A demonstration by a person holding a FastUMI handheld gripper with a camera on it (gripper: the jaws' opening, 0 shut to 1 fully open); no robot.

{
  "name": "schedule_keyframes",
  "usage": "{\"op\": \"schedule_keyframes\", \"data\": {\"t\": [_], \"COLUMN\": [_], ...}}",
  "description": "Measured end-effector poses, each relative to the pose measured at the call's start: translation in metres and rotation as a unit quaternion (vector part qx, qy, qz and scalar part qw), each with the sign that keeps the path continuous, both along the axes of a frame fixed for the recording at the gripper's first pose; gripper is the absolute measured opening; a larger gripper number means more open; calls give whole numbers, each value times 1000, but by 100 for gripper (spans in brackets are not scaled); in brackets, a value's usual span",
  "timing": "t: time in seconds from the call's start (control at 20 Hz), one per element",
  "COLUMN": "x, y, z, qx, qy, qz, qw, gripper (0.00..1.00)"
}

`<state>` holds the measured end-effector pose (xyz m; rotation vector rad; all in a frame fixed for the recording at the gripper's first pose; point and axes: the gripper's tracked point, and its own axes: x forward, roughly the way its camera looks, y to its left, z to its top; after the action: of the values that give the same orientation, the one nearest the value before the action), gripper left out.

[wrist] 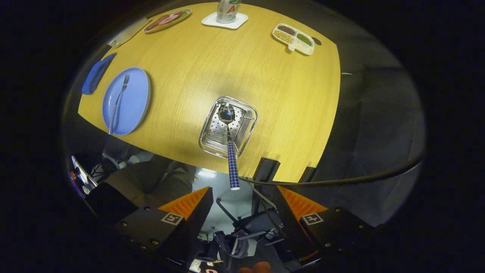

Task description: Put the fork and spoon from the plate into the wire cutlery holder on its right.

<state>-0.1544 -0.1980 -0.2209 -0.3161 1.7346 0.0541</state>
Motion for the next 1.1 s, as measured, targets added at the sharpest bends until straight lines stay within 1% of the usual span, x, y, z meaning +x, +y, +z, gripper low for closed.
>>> {"op": "schedule_keyframes", "data": {"t": [0.15, 0.25, 0.35, 0.45, 0.55, 0.7, 0.8, 0.95, 1.1], "x": [-26, -39, -44, -38, -40, -41, -35, -32, -22], "y": [12, 23, 45, 56, 62, 80, 102, 142, 183], "z": [10, 16, 17, 19, 20, 20, 11, -4, -11], "qx": [-7, 0, 33, 43, 36, 35, 53, 97, 136], "qy": [-49, -77, -100, -129, -142, -171, -197, -192, -199], "qz": [-9, -27, -52, -68, -63, -74, -82, -77, -72], "qw": [999, 997, 993, 988, 987, 982, 976, 973, 968], "gripper": [97, 97, 97, 98, 98, 98, 98, 98, 98]}}
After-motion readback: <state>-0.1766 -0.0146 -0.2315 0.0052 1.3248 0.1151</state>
